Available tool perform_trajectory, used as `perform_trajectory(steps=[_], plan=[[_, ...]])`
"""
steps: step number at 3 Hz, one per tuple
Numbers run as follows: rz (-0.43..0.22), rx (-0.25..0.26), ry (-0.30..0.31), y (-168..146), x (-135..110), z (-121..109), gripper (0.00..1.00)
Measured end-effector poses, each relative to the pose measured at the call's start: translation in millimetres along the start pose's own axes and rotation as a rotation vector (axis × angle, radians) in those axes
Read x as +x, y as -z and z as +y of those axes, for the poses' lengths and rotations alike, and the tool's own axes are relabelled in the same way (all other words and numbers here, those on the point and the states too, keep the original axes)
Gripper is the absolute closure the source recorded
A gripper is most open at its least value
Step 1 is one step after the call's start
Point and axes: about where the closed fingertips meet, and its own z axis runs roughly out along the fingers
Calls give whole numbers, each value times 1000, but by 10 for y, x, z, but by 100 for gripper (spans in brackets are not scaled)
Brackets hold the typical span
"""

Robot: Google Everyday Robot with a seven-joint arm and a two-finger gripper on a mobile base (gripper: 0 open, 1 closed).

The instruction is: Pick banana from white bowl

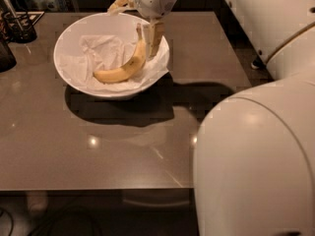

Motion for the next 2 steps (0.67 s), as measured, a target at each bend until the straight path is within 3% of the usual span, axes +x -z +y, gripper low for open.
perform_trajectory(steps=[2], plan=[[-45,-75,-20,-299,88,-85,31]])
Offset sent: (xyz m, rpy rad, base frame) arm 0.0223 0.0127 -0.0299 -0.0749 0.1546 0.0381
